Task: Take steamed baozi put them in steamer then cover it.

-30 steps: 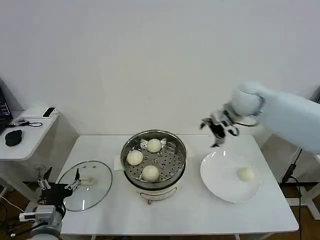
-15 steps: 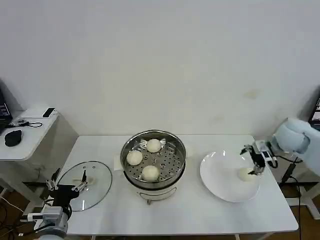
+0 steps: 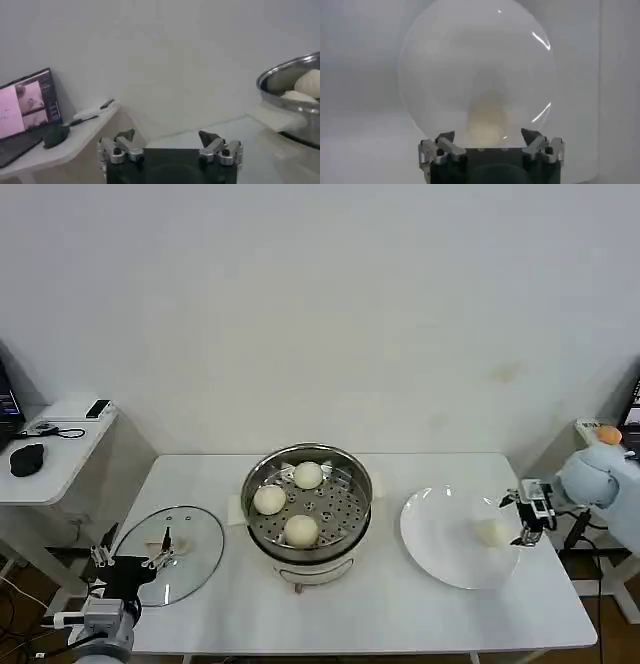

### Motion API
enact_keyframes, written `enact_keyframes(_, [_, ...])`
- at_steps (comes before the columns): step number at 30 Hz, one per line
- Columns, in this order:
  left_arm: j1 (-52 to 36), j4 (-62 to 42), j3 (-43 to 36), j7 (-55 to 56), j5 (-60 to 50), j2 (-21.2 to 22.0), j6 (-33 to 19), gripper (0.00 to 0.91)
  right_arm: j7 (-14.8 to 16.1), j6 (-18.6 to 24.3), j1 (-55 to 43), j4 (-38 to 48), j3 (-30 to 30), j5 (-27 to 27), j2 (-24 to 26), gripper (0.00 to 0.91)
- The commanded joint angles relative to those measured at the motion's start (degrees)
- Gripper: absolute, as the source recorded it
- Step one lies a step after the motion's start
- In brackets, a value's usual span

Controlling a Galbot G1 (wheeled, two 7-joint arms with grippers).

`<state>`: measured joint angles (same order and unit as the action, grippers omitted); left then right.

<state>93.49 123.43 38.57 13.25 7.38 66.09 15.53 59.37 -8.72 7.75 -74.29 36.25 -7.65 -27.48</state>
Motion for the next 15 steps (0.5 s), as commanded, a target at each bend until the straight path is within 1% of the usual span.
enact_keyframes(1, [0.0,-0.2,0.2,0.0,0.1,-0.2,0.0,0.907,-0.2,0.1,2.9,6.8,-2.1,-2.3,-5.1,0.907])
enact_keyframes(8, [0.0,-0.3,0.5,-0.1,0.1,-0.2,0.1,0.907,-0.5,0.2,2.6,10.1,-1.9,-2.9,-8.4,0.907])
enact_keyframes(14, [0.0,-0.5,0.7,-0.1,0.2,-0.2,0.1,0.907,-0.1,0.0,2.7,11.6,-1.8,-4.4,-9.8,0.907])
enact_keyframes(15, [0.1,-0.4,0.8,-0.1,0.2,-0.3,0.1,0.907,-0.1,-0.2,2.7,11.7,-1.8,-4.8,-9.9,0.887])
